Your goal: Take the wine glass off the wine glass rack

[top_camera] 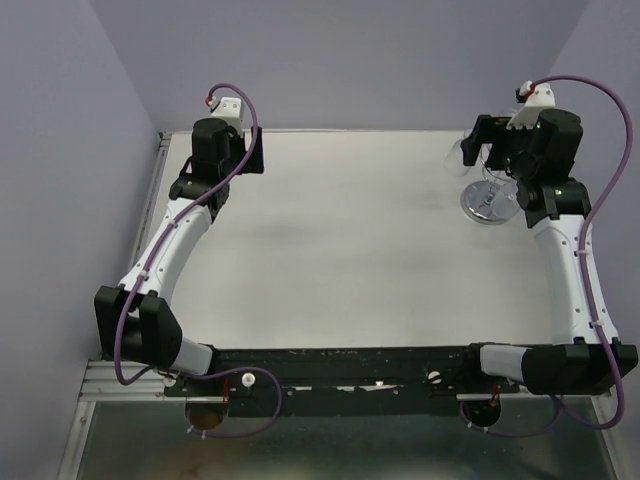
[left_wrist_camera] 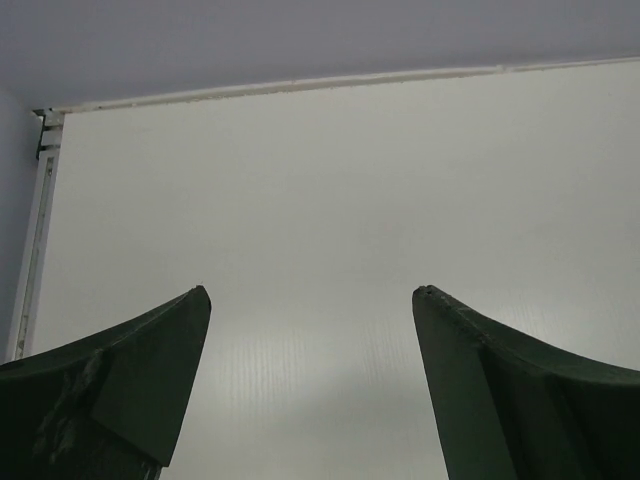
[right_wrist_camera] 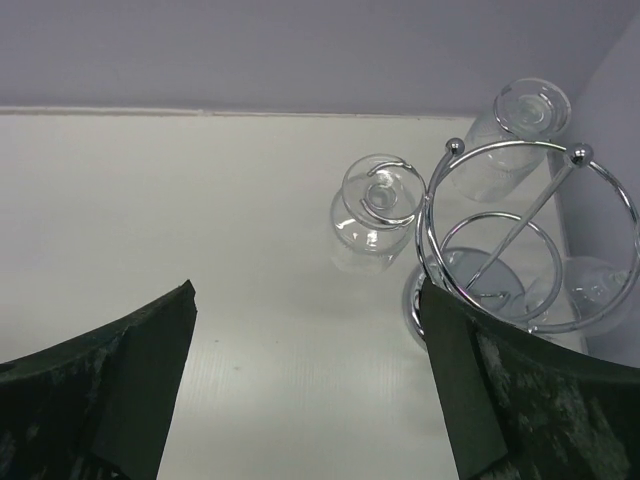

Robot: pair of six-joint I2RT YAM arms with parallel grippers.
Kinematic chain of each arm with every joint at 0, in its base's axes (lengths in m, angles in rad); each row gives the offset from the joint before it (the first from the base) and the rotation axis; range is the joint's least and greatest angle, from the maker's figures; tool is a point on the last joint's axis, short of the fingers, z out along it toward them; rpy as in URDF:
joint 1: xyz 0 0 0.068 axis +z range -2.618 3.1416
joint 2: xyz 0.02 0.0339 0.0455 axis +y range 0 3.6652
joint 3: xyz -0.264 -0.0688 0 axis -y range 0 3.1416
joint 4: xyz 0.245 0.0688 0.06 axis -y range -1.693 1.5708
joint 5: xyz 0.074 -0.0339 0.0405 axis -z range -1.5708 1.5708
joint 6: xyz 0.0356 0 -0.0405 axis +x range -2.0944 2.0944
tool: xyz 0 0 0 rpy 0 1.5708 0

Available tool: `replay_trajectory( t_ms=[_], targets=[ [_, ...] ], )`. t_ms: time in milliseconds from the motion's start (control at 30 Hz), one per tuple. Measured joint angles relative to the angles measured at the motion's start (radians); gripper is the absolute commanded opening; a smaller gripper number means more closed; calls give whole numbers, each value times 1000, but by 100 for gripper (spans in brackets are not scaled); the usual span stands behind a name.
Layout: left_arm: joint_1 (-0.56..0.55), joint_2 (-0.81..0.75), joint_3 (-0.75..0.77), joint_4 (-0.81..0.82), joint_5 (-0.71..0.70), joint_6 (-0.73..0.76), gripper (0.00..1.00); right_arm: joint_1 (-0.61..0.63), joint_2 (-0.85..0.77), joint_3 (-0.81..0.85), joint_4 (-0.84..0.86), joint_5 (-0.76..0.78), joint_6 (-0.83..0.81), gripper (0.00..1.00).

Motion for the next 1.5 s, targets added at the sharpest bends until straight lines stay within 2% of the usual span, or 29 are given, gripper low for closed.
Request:
replay_trajectory(
  t_ms=[300,567,833,933,1033,1100,1267,1500],
  targets=[
    [0,-10,-1,-9,90,-15,99,0,32,113,-8,-34,-90,99],
    [0,-12,19,-24,197,-5,96,-20,100,193,0,19,-110,99],
    [0,-45,82,-7,203,32,98,-169,184,252,-17,31,-107,98],
    [0,-58,82,-1,203,34,98,-206,227,293,-25,36,-107,94],
    [0,-61,81,3,203,29,98,-231,268,327,-32,65,-100,80],
    [0,-62,78,8,203,22,98,-244,305,365,-42,69,-99,75],
    [0,-69,63,16,206,11,98,-265,404,457,-62,66,-99,73],
    [0,-72,42,21,209,8,98,-269,470,484,-85,61,-99,70]
  ],
)
